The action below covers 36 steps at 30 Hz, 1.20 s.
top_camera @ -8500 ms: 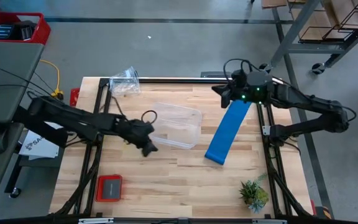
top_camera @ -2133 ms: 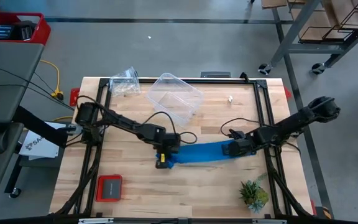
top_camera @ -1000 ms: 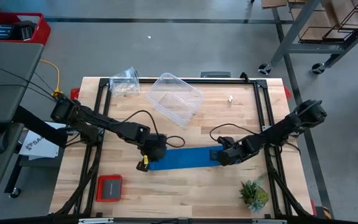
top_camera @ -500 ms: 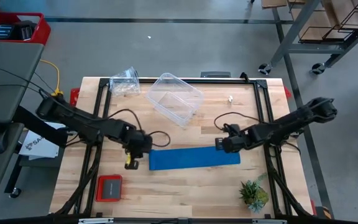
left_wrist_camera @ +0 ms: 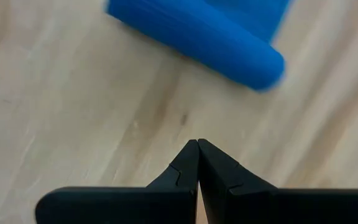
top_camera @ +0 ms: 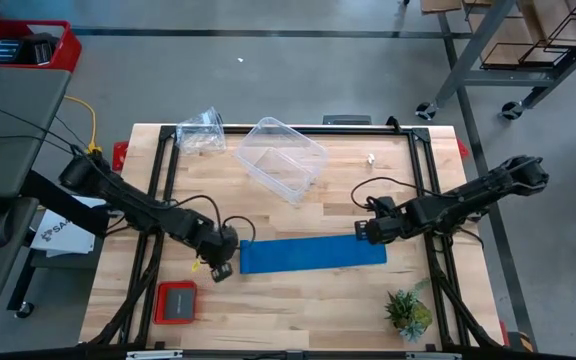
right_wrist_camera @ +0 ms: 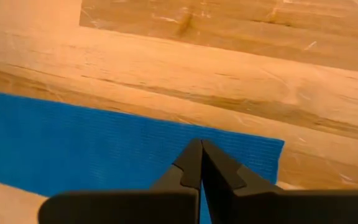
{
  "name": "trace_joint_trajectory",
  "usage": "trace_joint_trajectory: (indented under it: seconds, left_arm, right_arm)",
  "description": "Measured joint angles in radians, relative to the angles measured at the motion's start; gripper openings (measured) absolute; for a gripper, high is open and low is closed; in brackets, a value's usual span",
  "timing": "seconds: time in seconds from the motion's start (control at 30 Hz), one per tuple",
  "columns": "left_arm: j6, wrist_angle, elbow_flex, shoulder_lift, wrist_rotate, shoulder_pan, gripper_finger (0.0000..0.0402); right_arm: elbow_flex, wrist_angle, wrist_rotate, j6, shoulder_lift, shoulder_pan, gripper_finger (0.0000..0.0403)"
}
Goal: Roll bandage
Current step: Roll the blue bandage
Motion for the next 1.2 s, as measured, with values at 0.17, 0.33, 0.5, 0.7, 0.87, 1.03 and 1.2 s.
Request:
trace_joint_trajectory:
  seconds: [0.17,0.33,0.5,0.7,0.87,1.03,1.2]
  left_arm:
    - [-0.101,0.032,-0.001,0.067,0.010,0.064,0.0000]
    - [-0.265,0.082,-0.002,0.109,0.060,0.106,0.0000]
    - [-0.471,0.174,-0.001,0.103,0.042,0.098,0.0000]
    - [-0.590,0.178,-0.001,0.103,-0.017,0.069,0.0000]
    - [-0.632,0.253,-0.001,0.103,-0.036,0.069,0.0000]
    - [-0.659,0.295,-0.001,0.103,-0.070,0.076,0.0000]
    - [-0.659,0.355,-0.001,0.103,-0.113,0.092,0.0000]
  right_arm:
    - [0.000,-0.004,0.020,0.000,0.000,0.000,0.0000]
    - [0.000,-0.005,0.023,0.000,0.000,0.000,0.0000]
    - [0.000,-0.008,0.023,0.000,0.000,0.000,0.0000]
    - [0.000,-0.008,0.027,-0.009,0.000,0.000,0.0000]
    - [0.000,-0.008,0.031,-0.036,0.000,0.000,0.0000]
    - [0.000,-0.008,0.031,-0.045,0.000,0.000,0.0000]
    - [0.000,-0.009,0.031,-0.052,0.000,0.000,0.0000]
